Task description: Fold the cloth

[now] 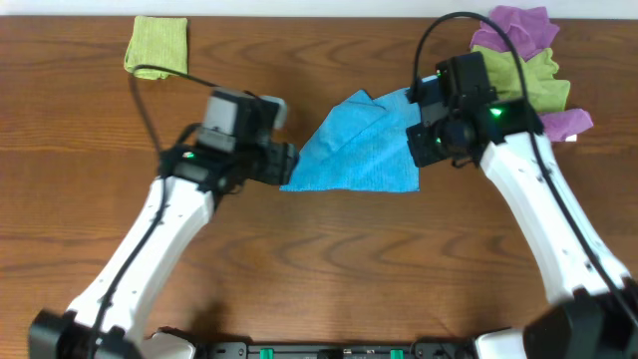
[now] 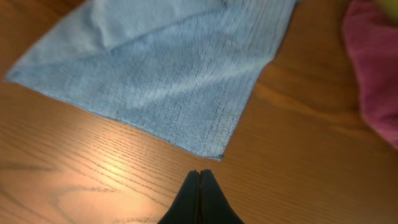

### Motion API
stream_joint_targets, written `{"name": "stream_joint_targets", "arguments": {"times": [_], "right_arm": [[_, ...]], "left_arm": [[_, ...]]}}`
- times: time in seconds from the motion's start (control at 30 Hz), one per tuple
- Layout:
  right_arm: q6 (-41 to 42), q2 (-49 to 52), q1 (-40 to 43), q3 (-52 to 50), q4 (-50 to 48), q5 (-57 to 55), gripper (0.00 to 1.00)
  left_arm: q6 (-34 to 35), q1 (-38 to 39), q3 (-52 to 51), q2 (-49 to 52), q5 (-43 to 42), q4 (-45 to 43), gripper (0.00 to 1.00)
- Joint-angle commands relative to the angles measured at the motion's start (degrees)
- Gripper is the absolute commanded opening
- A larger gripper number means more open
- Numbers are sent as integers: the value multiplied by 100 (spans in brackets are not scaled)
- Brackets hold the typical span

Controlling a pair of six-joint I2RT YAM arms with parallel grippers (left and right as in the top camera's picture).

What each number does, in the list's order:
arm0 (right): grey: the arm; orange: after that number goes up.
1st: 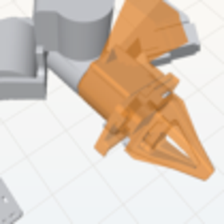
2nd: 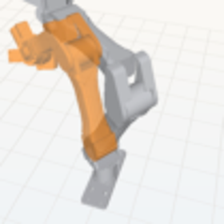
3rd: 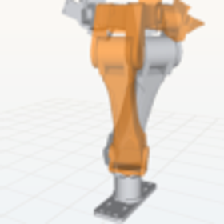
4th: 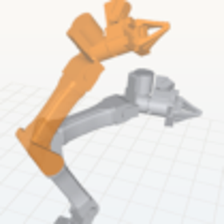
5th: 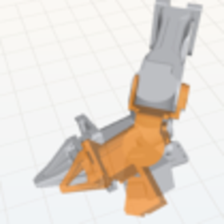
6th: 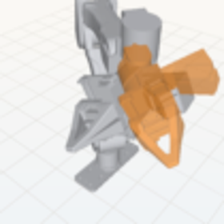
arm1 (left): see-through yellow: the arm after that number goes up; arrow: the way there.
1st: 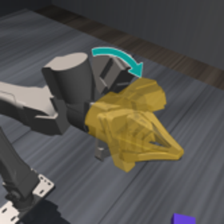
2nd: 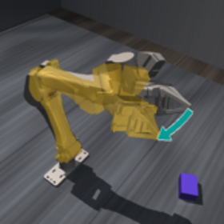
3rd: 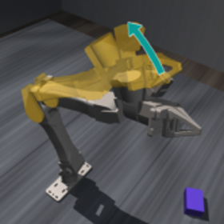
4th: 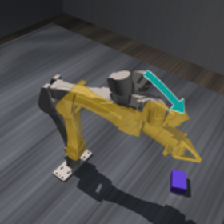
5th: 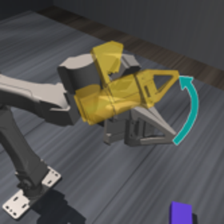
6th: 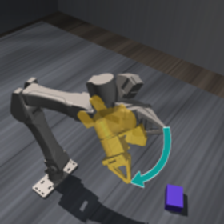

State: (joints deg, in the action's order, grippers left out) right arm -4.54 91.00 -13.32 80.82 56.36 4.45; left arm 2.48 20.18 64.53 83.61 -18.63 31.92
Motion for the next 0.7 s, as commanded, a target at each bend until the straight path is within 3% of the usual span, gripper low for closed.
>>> {"name": "stream_joint_targets", "arguments": {"times": [0.0,0.37,0.67], "right_arm": [[109,-623,125,-2,28,-63,1],[127,-2050,442,-2,350,-33,1],[133,-2745,442,-2,664,9,1]], "left_arm": [[-83,275,120,348,378,-190,68],[-398,968,299,1102,852,-1574,71],[-1123,1246,1856,2367,1460,-1373,74]]}}
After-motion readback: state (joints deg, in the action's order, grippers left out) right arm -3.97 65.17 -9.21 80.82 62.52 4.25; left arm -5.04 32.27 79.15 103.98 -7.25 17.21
